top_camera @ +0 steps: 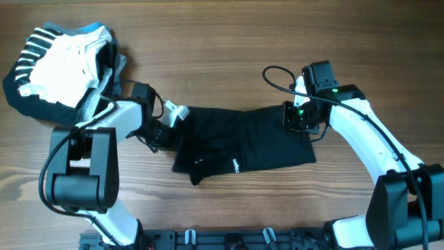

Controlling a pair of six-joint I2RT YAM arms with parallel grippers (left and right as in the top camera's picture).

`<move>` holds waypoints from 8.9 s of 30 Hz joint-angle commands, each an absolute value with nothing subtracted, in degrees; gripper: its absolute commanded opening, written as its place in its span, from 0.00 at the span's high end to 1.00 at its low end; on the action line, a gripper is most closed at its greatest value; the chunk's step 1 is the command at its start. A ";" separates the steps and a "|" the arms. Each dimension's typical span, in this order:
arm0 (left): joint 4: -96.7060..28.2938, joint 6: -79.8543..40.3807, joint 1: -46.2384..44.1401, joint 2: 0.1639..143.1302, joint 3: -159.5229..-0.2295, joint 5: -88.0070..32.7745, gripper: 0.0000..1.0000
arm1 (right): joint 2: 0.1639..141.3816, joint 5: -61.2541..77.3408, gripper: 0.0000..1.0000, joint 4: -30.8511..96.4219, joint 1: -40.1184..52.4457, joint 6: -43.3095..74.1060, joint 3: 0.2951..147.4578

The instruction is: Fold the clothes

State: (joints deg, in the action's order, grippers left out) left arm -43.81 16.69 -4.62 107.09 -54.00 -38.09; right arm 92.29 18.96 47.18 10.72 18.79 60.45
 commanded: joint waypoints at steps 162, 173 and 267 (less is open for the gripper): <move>-62.33 -1.74 -19.25 106.67 -75.22 -28.88 0.50 | 74.46 17.74 0.70 30.46 20.60 18.13 41.01; -53.74 -1.96 -18.22 106.21 -80.62 -29.08 0.13 | 64.62 10.26 0.47 29.71 20.60 30.79 41.01; -79.90 2.31 33.89 113.99 -128.16 -12.97 0.00 | 68.03 10.07 0.68 38.87 17.17 24.91 50.37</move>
State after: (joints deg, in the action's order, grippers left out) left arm -80.16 7.42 38.46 109.65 -131.00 -33.63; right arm 68.25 10.85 38.59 17.30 21.28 49.71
